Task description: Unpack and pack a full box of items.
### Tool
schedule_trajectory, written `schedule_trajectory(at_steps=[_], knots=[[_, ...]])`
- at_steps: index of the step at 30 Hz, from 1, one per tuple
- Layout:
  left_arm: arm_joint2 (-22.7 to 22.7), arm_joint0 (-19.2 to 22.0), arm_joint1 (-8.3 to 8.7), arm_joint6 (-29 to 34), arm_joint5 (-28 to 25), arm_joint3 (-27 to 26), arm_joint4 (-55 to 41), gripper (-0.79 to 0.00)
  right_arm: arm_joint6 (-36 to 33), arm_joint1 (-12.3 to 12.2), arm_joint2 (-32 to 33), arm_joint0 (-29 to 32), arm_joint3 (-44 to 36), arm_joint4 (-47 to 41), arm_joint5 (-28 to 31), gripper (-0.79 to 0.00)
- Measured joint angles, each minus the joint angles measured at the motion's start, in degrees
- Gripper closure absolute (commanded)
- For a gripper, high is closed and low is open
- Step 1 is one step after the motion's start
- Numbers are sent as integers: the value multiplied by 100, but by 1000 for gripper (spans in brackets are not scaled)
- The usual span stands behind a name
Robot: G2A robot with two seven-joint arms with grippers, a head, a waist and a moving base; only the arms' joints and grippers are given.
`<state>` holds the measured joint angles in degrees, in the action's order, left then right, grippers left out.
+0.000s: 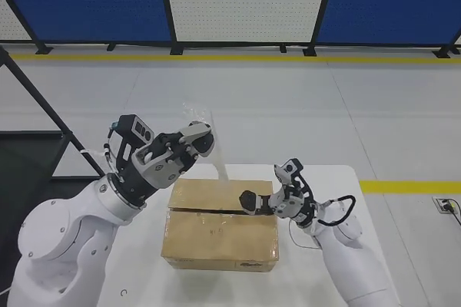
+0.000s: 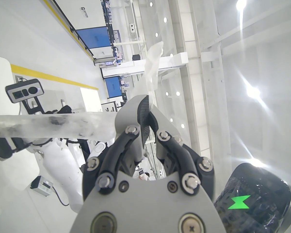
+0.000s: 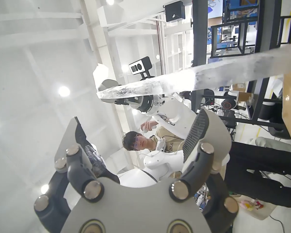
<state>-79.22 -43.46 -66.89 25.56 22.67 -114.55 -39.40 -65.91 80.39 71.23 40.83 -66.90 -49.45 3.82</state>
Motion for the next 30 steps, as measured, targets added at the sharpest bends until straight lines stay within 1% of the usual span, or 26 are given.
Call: schedule_trajectory(at_steps=[2, 6, 8, 16, 18, 20, 25, 26, 27, 30], knots=[[16, -10, 2, -39, -14, -7, 54, 0, 122, 4, -5, 18, -133, 176, 384, -785], [61, -36, 2, -174, -38, -23, 152, 0, 749, -23, 76, 237, -653, 955, 1431, -785], [74, -40, 2, -234, -30, -26, 175, 0, 970, -36, 128, 337, -824, 1196, 1698, -785], [65, -42, 2, -339, 25, -36, 136, 0, 937, -37, 131, 337, -818, 1168, 1674, -785], [58, -53, 5, -332, 36, -34, 123, 0, 1078, -55, 105, 372, -896, 1355, 1679, -785], [53, -59, 6, -340, 44, -38, 113, 0, 1211, -85, 76, 388, -1035, 1918, 1761, -785], [20, -69, 2, -424, 97, -75, -32, 0, 2039, -182, 26, 538, -1602, 4352, 2079, -785], [5, -64, 0, -459, 115, -86, -79, 0, 2284, -195, 33, 601, -1732, 4845, 2057, -785], [-17, -56, -2, -523, 138, -99, -111, 0, 2684, -208, 36, 712, -1926, 5497, 1938, -785], [-56, -44, -10, -710, 197, -118, -219, 0, 3446, -212, 3, 893, -2258, 6639, 1582, -785]])
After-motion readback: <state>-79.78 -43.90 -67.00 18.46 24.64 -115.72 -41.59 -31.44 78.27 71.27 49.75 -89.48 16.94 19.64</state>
